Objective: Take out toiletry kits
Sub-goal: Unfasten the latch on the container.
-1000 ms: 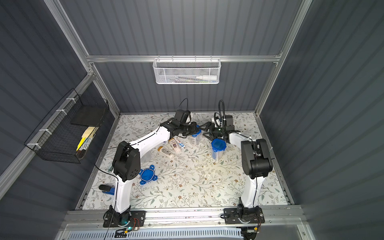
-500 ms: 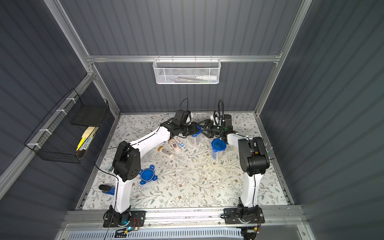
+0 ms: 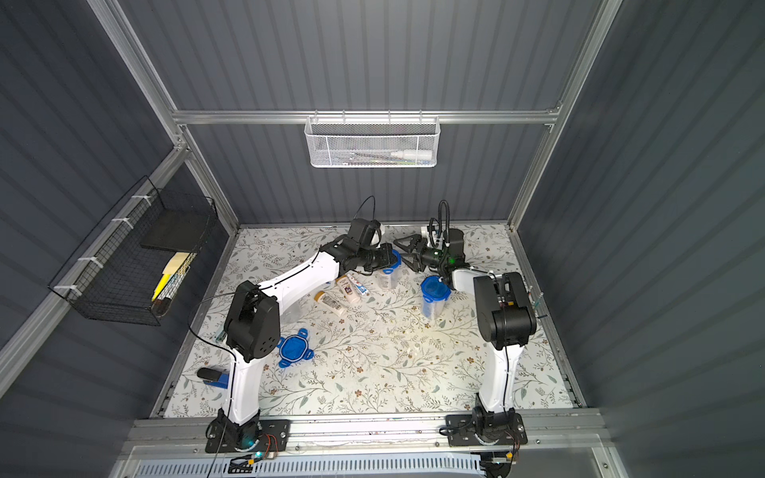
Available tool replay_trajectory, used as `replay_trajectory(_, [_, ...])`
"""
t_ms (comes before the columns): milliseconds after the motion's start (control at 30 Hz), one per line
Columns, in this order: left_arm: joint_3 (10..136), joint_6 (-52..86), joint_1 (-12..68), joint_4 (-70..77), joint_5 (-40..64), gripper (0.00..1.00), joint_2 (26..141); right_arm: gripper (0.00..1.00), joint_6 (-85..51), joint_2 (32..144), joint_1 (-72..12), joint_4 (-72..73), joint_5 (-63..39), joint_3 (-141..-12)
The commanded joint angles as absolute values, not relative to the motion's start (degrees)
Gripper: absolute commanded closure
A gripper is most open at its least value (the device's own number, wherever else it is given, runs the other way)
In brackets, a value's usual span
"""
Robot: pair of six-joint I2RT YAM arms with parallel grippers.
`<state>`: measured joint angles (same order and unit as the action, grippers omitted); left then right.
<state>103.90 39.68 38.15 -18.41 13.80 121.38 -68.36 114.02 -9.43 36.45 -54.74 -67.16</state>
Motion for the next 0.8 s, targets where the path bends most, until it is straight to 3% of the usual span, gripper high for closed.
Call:
replay_trajectory(0, [99.6, 39.1, 37.7, -34.8, 11.2, 1.00, 127.6, 0.23, -64.8, 112.5, -10.2, 31.2, -57.7, -66.4])
replay_trajectory(400, [104.1, 38.8, 37.8, -36.0, 11.6, 1.00, 127.0, 0.22, -66.7, 112.4, -10.0, 35.3, -58.8, -64.3])
replay_trajectory(533, [105.3, 38.8, 37.8, -36.3, 11.7, 0.89, 126.4, 0.22, -67.4, 112.2, -9.8, 36.3, -58.7, -64.3])
replay_trajectory(767, [107.9, 37.9, 37.8, -37.6, 11.1, 0.82, 125.6, 0.22, -67.9, 112.5, -9.3, 36.8, -58.8, -64.5])
